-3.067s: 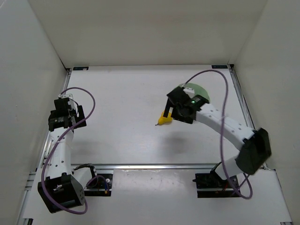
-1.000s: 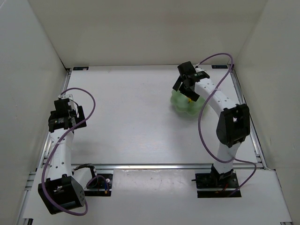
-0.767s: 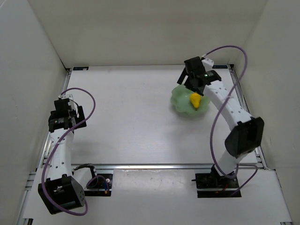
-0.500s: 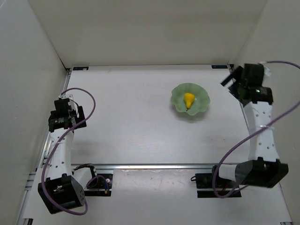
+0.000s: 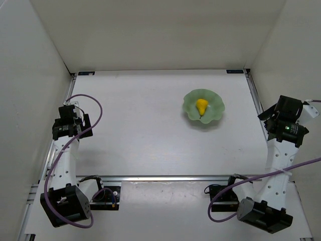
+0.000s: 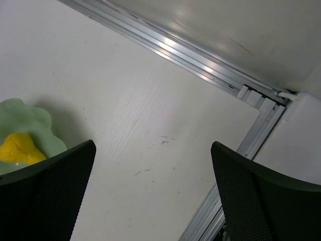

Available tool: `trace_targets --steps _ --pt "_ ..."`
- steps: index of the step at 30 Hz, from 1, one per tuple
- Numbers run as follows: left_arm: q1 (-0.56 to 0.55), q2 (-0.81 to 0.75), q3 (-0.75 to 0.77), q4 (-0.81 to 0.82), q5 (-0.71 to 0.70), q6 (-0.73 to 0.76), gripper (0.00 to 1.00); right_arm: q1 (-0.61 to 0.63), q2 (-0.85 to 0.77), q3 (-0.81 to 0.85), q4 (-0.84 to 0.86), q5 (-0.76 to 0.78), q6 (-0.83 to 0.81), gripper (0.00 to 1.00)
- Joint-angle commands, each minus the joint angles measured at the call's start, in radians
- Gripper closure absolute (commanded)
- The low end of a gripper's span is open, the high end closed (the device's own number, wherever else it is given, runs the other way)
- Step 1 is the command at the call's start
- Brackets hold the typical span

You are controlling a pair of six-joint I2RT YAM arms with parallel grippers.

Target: Place and organize the fake fruits in the fruit bowl

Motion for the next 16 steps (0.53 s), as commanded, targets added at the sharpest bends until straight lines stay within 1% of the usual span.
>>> trace_targets --steps 1,16 --pt "-0.004 -0.007 -0.001 0.014 0.011 0.002 0.00 0.000 -0.028 -0.010 -0.007 0.100 0.022 0.00" --pt "-0.004 0.002 -0.001 0.014 0.021 0.002 0.00 0.000 -0.001 -0.028 0.002 0.033 0.011 0.00"
